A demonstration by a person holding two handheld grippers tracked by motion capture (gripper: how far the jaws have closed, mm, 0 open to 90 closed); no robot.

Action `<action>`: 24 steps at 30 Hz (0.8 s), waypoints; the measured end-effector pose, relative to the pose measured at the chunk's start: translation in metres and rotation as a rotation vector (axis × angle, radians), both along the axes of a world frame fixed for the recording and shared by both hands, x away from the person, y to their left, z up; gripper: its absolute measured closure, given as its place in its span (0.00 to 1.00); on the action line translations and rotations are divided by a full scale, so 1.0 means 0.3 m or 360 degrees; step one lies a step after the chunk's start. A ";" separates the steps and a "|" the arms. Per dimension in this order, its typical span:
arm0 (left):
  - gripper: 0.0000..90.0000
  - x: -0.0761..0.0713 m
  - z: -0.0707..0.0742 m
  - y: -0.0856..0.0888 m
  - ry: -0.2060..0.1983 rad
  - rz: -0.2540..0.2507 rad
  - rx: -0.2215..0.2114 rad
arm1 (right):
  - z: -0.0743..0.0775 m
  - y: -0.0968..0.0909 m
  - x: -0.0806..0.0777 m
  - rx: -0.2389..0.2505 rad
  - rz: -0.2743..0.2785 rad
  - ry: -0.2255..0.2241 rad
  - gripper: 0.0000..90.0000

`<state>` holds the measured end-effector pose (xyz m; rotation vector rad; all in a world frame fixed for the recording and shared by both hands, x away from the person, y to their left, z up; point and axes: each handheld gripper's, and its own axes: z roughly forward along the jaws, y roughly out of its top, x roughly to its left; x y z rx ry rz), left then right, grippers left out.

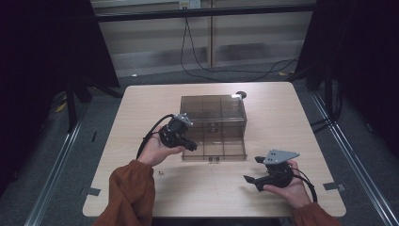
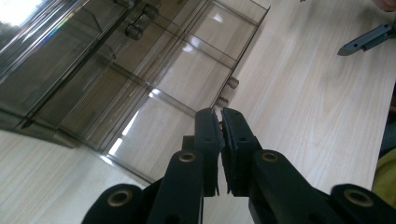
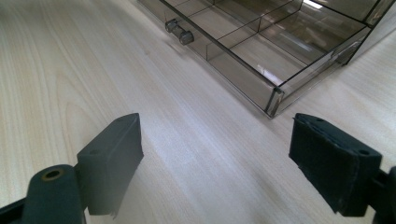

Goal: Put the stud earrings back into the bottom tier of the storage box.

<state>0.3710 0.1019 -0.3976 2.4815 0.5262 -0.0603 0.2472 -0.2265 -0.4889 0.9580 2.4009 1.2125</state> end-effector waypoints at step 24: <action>0.95 0.065 -0.074 -0.125 0.0074 -0.0003 0.0074 | 0.000 -0.002 0.000 0.0010 0.0003 0.0005 0.18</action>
